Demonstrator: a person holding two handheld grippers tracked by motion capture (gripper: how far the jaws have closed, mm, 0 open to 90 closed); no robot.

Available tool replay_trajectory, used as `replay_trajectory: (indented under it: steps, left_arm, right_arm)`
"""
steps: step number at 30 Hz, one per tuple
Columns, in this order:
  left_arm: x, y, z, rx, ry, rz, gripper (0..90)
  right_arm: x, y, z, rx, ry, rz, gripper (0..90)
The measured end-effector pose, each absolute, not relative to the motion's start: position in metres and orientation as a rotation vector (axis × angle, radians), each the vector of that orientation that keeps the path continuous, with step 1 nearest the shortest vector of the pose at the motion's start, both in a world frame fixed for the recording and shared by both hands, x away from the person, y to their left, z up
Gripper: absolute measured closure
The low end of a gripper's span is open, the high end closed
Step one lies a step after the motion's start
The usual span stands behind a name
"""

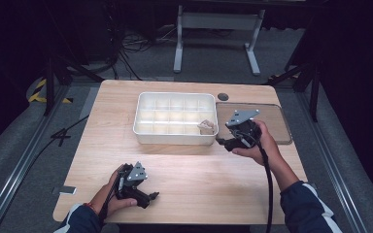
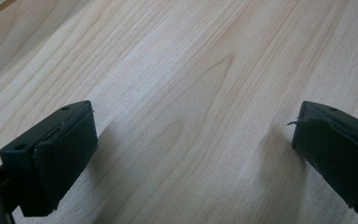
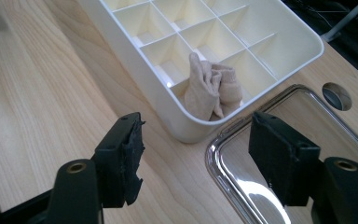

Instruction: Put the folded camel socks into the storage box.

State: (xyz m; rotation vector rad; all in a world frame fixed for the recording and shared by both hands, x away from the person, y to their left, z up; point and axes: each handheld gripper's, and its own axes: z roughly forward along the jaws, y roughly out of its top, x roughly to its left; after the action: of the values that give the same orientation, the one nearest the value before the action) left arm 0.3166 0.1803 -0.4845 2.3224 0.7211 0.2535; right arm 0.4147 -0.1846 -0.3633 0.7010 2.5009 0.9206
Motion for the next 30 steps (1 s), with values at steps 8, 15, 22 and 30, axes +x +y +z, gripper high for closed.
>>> replay_trajectory:
  steps: [8,15,22,30]
  left_arm:
    - [0.317,0.180,-0.484,2.322,0.722,0.254,0.2]
    - [0.317,0.180,-0.484,2.322,0.722,0.254,0.2]
    - [0.316,0.180,-0.484,2.322,0.722,0.255,0.2]
    - [0.317,0.180,-0.485,2.322,0.722,0.254,0.2]
  right_arm:
    - [0.401,-0.199,-0.370,0.687,2.492,0.878,35.9]
    - [0.384,-0.216,-0.379,0.661,2.470,0.890,36.1]
    - [0.374,-0.227,-0.390,0.665,2.474,0.862,35.8]
    - [0.365,-0.234,-0.408,0.655,2.494,0.825,35.2]
